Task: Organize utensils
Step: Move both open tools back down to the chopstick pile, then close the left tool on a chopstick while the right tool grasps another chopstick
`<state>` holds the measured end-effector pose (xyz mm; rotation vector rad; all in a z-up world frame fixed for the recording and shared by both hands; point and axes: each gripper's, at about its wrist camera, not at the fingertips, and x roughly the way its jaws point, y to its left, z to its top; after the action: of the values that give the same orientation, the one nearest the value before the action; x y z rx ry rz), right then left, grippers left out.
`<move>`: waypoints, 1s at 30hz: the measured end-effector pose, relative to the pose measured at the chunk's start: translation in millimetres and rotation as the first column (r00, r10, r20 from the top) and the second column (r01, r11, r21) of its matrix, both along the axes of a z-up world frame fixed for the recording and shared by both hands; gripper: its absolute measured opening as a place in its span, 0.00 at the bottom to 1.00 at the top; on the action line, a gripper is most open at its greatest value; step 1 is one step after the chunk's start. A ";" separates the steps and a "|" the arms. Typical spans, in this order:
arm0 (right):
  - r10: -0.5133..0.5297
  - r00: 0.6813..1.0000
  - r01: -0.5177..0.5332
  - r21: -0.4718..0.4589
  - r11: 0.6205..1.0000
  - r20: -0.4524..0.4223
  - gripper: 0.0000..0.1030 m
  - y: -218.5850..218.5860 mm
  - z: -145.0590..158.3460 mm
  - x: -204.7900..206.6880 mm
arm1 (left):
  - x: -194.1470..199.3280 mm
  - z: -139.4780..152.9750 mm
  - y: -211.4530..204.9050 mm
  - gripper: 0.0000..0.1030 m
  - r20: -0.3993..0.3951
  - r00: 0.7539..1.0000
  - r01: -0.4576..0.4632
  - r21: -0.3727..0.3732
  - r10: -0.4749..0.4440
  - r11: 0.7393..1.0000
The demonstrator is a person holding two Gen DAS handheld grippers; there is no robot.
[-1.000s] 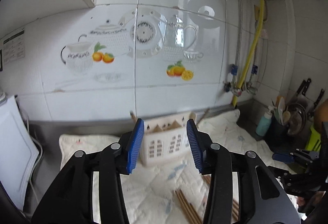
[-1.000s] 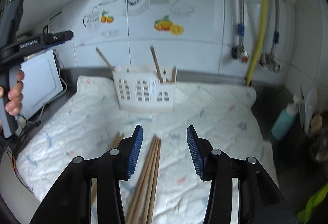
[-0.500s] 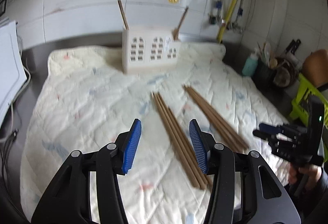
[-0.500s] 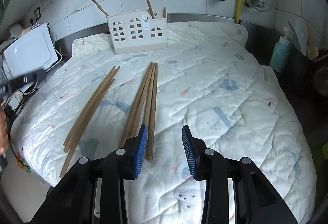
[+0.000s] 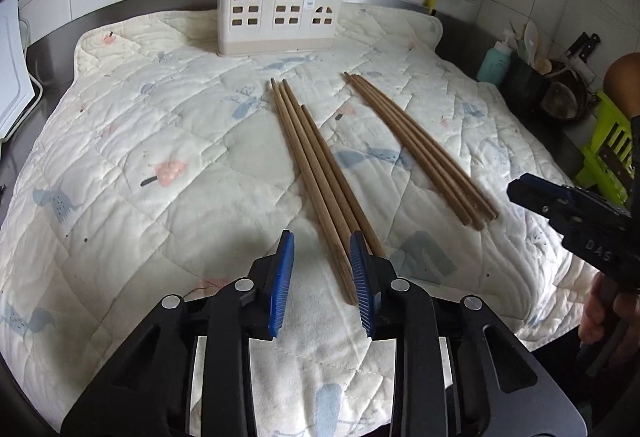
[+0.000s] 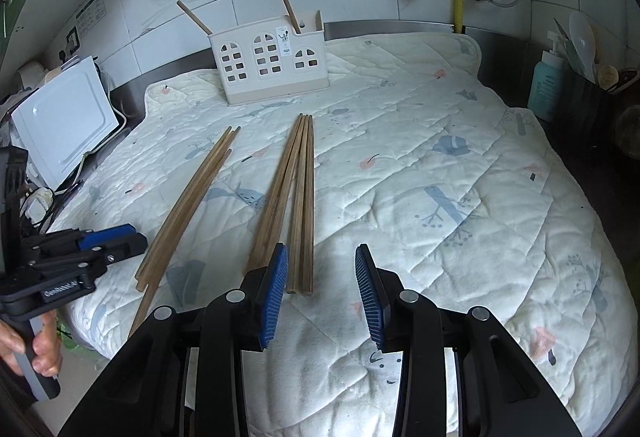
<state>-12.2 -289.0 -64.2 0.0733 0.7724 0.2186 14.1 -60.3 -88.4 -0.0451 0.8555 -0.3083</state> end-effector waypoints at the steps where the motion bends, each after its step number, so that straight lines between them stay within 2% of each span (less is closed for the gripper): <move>1: 0.001 1.000 -0.001 0.001 1.000 0.001 0.33 -0.4 0.2 -0.1 | 0.7 -2.1 -0.4 0.28 -0.008 1.000 -0.001 -0.002 0.001 1.000; 13: -0.001 1.000 0.001 0.009 1.000 0.003 0.33 -1.1 -0.4 0.1 | 4.6 -5.2 -3.5 0.28 -0.027 0.998 -0.062 0.004 0.062 0.998; 21: 0.003 1.000 -0.003 0.008 1.000 0.002 0.33 -1.3 -2.9 -0.8 | 14.2 -6.7 -16.7 0.25 -0.023 0.986 -0.162 0.090 0.165 0.983; 28: -0.007 1.000 0.007 0.028 1.000 -0.006 0.33 -5.9 -6.8 1.8 | 22.0 -7.3 -8.0 0.23 -0.018 0.991 -0.133 -0.007 0.133 0.991; 30: -0.007 1.000 0.007 0.036 0.999 -0.011 0.33 -6.8 -8.5 3.1 | 23.6 -8.5 -11.0 0.23 0.000 0.992 -0.123 0.005 0.123 0.992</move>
<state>-9.1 -295.8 -72.7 0.1116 0.7794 0.2255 37.7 -71.2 -96.9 -0.0926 0.8504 -0.1908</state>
